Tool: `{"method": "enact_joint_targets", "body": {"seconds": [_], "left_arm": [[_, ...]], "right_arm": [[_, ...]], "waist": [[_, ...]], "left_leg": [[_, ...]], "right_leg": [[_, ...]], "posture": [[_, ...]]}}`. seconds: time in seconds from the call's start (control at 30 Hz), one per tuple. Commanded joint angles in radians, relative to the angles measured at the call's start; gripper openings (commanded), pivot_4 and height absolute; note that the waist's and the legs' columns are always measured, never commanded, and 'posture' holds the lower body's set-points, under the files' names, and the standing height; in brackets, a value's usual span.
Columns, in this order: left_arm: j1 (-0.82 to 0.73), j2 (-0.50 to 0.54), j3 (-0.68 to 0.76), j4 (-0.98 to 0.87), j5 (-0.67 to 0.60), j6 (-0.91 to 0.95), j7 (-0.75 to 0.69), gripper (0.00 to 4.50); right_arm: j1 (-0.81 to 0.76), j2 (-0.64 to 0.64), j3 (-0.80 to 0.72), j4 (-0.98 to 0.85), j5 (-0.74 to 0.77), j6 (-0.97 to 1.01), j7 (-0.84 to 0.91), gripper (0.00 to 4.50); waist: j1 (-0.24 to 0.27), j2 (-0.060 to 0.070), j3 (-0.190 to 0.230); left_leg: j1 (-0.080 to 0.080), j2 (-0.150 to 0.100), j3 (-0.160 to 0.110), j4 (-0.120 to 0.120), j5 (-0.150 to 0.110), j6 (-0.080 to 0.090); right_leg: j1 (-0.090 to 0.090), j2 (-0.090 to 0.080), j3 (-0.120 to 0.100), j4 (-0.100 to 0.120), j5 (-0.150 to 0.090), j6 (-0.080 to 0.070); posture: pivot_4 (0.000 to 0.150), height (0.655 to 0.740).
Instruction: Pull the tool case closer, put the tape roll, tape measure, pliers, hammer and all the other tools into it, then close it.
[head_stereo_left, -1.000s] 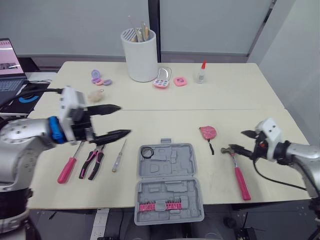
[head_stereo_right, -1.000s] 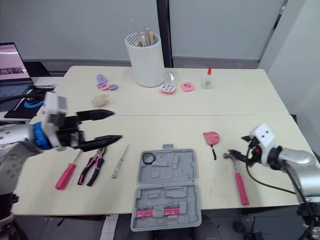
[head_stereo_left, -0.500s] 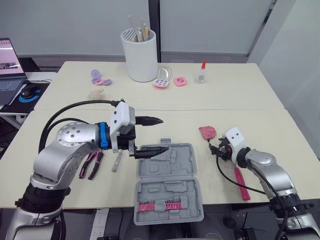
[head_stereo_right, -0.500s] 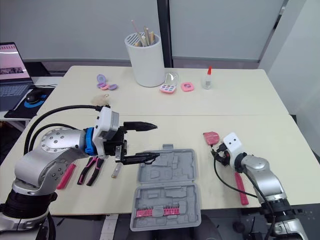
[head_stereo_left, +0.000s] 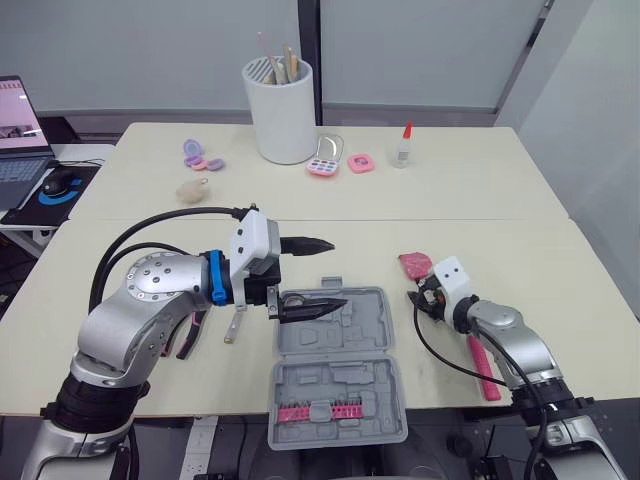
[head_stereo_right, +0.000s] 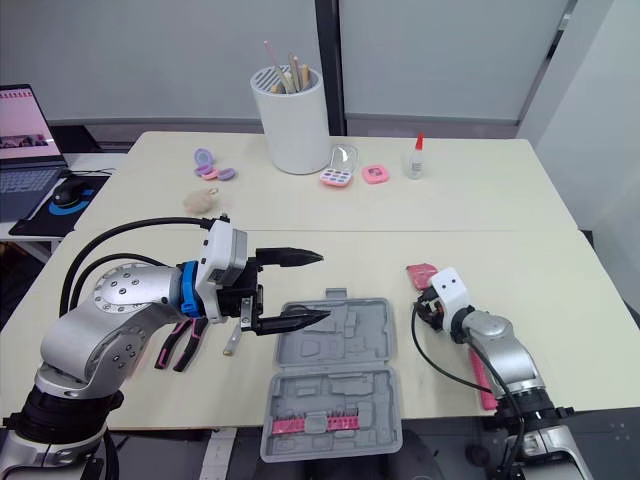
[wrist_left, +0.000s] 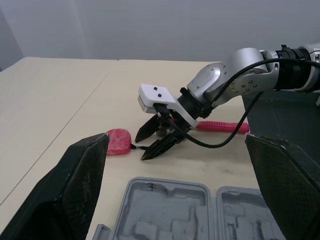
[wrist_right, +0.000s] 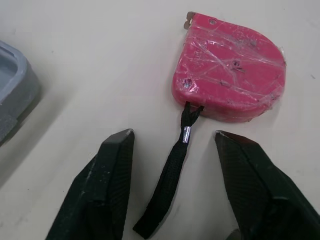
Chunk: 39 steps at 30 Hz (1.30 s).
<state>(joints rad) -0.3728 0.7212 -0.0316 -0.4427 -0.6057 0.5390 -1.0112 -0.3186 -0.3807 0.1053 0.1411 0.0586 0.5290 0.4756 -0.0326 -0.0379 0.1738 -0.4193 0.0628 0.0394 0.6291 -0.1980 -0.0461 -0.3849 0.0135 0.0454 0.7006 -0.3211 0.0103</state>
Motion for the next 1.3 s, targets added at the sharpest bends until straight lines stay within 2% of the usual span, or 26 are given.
{"method": "enact_joint_targets", "body": {"seconds": [0.03, 0.33, 0.57, 1.0, 1.3], "left_arm": [[-0.006, 0.008, 0.031, -0.023, -0.009, -0.004, 0.009, 4.5], [-0.006, 0.015, 0.026, -0.024, -0.015, -0.001, 0.002, 4.5], [-0.003, 0.012, 0.02, -0.037, -0.028, 0.005, 0.0, 4.5], [0.088, 0.049, 0.001, -0.132, -0.103, 0.07, -0.05, 4.5], [0.106, 0.083, 0.001, -0.171, -0.143, 0.123, -0.065, 4.5]], "right_arm": [[-0.006, 0.004, -0.007, 0.006, -0.004, 0.001, -0.007, 1.79], [0.009, 0.001, -0.006, -0.009, -0.005, 0.016, -0.013, 0.02], [0.032, -0.033, -0.011, -0.065, 0.008, 0.033, 0.019, 0.02], [0.32, -0.286, -0.049, -0.5, 0.182, 0.261, 0.272, 0.02], [0.424, -0.327, -0.043, -0.657, 0.278, 0.409, 0.273, 0.02]], "waist": [[0.0, 0.0, 0.0], [0.0, 0.0, 0.0], [0.001, 0.0, 0.0], [0.001, 0.0, 0.0], [0.001, 0.0, 0.0]], "left_leg": [[0.0, 0.0, 0.0, 0.0, 0.0, 0.0], [0.0, 0.0, 0.0, 0.0, 0.0, 0.0], [0.0, 0.0, -0.001, 0.0, 0.0, 0.0], [0.0, 0.0, -0.002, 0.0, 0.0, 0.0], [0.0, 0.0, -0.003, 0.0, 0.0, 0.0]], "right_leg": [[0.0, 0.0, 0.0, 0.0, 0.0, 0.0], [0.0, 0.0, 0.0, 0.0, 0.0, 0.0], [0.0, 0.0, 0.0, 0.0, 0.0, 0.0], [0.001, 0.0, -0.001, -0.001, -0.001, 0.001], [0.002, 0.0, -0.002, -0.001, -0.003, 0.005]], "posture": [[0.15, 0.74], [0.15, 0.74], [0.15, 0.74], [0.15, 0.74], [0.15, 0.74]]}}
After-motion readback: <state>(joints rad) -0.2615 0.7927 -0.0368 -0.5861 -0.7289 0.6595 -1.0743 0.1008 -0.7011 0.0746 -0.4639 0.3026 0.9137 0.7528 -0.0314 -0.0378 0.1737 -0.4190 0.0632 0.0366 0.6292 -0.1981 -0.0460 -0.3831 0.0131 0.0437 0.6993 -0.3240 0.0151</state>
